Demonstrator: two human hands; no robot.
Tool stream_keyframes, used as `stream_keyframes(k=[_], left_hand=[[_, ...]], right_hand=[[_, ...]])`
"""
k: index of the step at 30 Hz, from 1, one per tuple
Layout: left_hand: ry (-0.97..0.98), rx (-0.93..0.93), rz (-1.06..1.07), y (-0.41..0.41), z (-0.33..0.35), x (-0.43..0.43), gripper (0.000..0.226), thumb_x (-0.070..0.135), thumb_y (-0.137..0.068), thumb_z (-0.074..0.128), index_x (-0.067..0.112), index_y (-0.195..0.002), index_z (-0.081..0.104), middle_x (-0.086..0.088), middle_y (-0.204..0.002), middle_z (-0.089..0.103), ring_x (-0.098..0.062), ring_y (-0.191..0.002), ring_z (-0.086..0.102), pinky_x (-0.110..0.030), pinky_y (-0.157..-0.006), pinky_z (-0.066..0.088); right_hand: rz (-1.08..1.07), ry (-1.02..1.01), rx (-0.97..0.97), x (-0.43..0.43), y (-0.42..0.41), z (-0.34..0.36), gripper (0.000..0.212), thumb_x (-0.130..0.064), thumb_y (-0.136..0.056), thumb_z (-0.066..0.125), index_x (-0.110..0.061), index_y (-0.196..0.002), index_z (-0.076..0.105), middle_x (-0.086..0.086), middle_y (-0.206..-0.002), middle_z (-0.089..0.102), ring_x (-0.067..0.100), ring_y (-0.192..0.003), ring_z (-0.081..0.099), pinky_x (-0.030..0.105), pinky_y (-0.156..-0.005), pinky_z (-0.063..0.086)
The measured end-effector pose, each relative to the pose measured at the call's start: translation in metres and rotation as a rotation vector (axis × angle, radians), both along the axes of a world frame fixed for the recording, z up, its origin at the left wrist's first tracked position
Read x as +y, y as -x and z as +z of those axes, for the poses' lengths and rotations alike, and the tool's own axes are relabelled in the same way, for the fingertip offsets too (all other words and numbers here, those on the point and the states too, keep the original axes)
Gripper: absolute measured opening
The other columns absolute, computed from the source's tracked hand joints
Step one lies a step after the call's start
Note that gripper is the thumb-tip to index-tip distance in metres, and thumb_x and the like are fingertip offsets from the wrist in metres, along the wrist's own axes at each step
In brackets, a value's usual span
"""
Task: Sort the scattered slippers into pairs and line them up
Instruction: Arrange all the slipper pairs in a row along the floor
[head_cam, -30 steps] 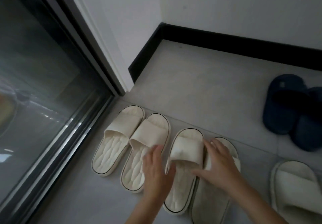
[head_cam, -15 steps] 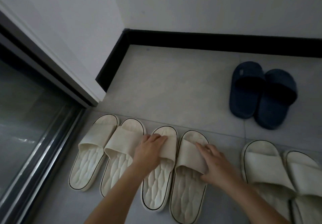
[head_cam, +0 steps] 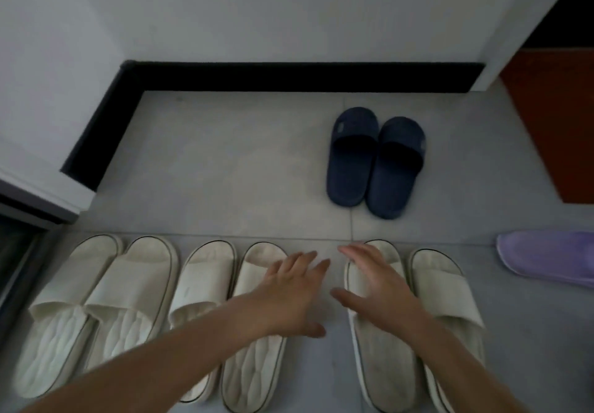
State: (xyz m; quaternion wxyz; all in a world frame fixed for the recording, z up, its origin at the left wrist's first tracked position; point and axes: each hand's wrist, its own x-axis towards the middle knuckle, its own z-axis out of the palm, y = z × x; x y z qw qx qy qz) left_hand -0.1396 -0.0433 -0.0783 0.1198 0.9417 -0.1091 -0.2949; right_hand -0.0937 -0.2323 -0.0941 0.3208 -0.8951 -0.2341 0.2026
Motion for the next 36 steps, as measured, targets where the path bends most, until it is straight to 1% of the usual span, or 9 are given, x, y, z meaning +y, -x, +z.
stream_keyframes(k=[3, 6, 8, 11, 13, 16, 21, 29, 36], left_hand=[[0.011, 0.035, -0.035, -0.033, -0.004, -0.036, 0.112, 0.057, -0.070, 0.070, 0.021, -0.150, 0.001, -0.003, -0.158, 0.004, -0.023, -0.144, 0.005, -0.044, -0.114, 0.014], [0.054, 0.042, -0.034, -0.054, -0.019, -0.075, 0.112, 0.056, -0.066, 0.073, 0.021, -0.149, 0.007, 0.000, -0.156, 0.012, -0.022, -0.142, 0.013, -0.042, -0.112, 0.020], [0.050, 0.015, -0.039, -0.057, -0.032, -0.100, 0.108, 0.056, -0.066, 0.072, 0.024, -0.148, 0.011, 0.002, -0.154, 0.019, -0.022, -0.140, 0.019, -0.041, -0.111, 0.023], [-0.018, -0.116, -0.037, -0.046, -0.049, -0.115, 0.090, 0.049, -0.065, 0.070, 0.030, -0.140, 0.025, 0.004, -0.143, 0.035, -0.023, -0.131, 0.033, -0.041, -0.104, 0.029], [-0.010, -0.155, 0.017, -0.036, -0.056, -0.107, 0.085, 0.049, -0.063, 0.067, 0.034, -0.137, 0.029, 0.007, -0.139, 0.037, -0.021, -0.128, 0.036, -0.039, -0.101, 0.029], [0.008, -0.166, 0.050, -0.023, -0.060, -0.080, 0.085, 0.050, -0.060, 0.062, 0.039, -0.137, 0.028, 0.010, -0.141, 0.036, -0.019, -0.128, 0.035, -0.037, -0.101, 0.029], [-0.025, -0.122, 0.078, -0.014, -0.057, -0.052, 0.087, 0.045, -0.059, 0.063, 0.042, -0.137, 0.026, 0.014, -0.143, 0.033, -0.016, -0.131, 0.032, -0.036, -0.104, 0.029], [-0.065, -0.100, 0.053, -0.012, -0.051, -0.048, 0.086, 0.045, -0.061, 0.063, 0.043, -0.138, 0.025, 0.015, -0.144, 0.031, -0.014, -0.132, 0.031, -0.037, -0.107, 0.029], [-0.103, -0.077, 0.012, -0.010, -0.041, -0.047, 0.085, 0.041, -0.066, 0.064, 0.040, -0.141, 0.023, 0.013, -0.146, 0.028, -0.015, -0.134, 0.029, -0.036, -0.109, 0.028]], right_hand=[[-0.018, 0.119, -0.008, -0.050, -0.025, 0.003, 0.087, -0.055, -0.070, 0.070, -0.029, -0.142, 0.030, -0.007, -0.145, 0.033, 0.011, -0.134, 0.029, 0.023, -0.108, 0.024], [0.018, 0.472, 0.086, -0.112, -0.033, -0.010, 0.112, -0.067, -0.059, 0.068, -0.032, -0.147, 0.009, -0.005, -0.154, 0.015, 0.019, -0.141, 0.016, 0.038, -0.112, 0.024], [0.019, 0.557, 0.132, -0.141, -0.027, -0.022, 0.111, -0.066, -0.061, 0.066, -0.036, -0.147, 0.002, -0.009, -0.155, 0.009, 0.018, -0.141, 0.010, 0.040, -0.110, 0.025], [0.043, 0.520, -0.018, -0.146, -0.024, -0.036, 0.092, -0.055, -0.069, 0.065, -0.036, -0.145, 0.015, -0.008, -0.145, 0.027, 0.018, -0.134, 0.022, 0.036, -0.102, 0.033], [0.042, 0.467, -0.065, -0.135, -0.027, -0.037, 0.087, -0.046, -0.067, 0.067, -0.037, -0.142, 0.023, -0.009, -0.137, 0.034, 0.018, -0.128, 0.027, 0.035, -0.097, 0.035], [0.070, 0.396, -0.056, -0.115, -0.022, -0.041, 0.086, -0.045, -0.062, 0.065, -0.040, -0.138, 0.026, -0.011, -0.132, 0.034, 0.018, -0.124, 0.026, 0.038, -0.096, 0.035], [0.085, 0.329, -0.037, -0.093, -0.006, -0.048, 0.086, -0.049, -0.065, 0.065, -0.037, -0.140, 0.025, -0.010, -0.131, 0.033, 0.016, -0.124, 0.025, 0.035, -0.099, 0.034], [0.059, 0.332, -0.049, -0.086, -0.006, -0.049, 0.085, -0.041, -0.065, 0.069, -0.037, -0.138, 0.026, -0.008, -0.128, 0.034, 0.018, -0.122, 0.028, 0.034, -0.097, 0.034], [0.025, 0.350, -0.080, -0.084, -0.005, -0.051, 0.085, -0.049, -0.064, 0.069, -0.039, -0.137, 0.027, -0.008, -0.128, 0.034, 0.018, -0.122, 0.030, 0.035, -0.099, 0.035]])
